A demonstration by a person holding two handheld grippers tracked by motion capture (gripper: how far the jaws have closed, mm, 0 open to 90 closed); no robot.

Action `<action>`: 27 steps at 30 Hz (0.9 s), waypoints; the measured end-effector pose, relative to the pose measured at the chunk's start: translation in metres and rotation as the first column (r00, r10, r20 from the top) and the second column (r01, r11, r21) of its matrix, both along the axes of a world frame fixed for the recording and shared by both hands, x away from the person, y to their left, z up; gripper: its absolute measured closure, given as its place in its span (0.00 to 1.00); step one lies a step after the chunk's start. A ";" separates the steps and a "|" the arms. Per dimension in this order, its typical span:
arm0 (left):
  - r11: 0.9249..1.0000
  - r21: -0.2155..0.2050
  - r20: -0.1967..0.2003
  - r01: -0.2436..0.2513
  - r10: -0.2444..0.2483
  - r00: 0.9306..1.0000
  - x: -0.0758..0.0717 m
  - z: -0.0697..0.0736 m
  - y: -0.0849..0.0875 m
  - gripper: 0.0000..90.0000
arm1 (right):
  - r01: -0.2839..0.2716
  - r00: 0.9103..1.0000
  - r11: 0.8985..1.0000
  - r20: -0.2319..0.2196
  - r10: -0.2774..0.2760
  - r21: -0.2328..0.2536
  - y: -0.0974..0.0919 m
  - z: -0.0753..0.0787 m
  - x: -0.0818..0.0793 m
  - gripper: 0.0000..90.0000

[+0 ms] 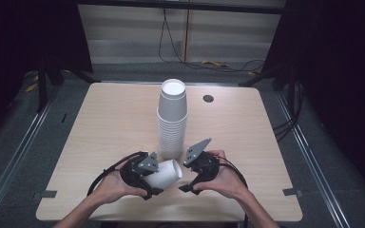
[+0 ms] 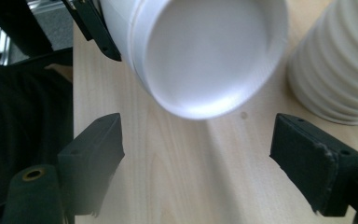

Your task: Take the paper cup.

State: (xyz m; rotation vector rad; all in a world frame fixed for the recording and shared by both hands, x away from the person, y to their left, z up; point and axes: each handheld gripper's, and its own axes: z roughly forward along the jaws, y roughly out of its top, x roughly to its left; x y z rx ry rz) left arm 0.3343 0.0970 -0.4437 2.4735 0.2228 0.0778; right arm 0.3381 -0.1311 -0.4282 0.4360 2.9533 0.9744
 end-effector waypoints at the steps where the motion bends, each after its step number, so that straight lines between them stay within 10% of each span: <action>1: 1.000 0.008 0.005 0.007 -0.007 1.000 -0.001 -0.001 -0.001 0.18 | -0.006 1.000 1.000 -0.004 0.006 -0.007 0.001 -0.001 0.000 0.19; 27: 0.994 0.041 0.032 0.101 -0.102 0.994 -0.016 -0.005 -0.014 0.18 | -0.093 0.995 0.996 -0.046 0.093 -0.006 0.019 -0.008 -0.007 0.21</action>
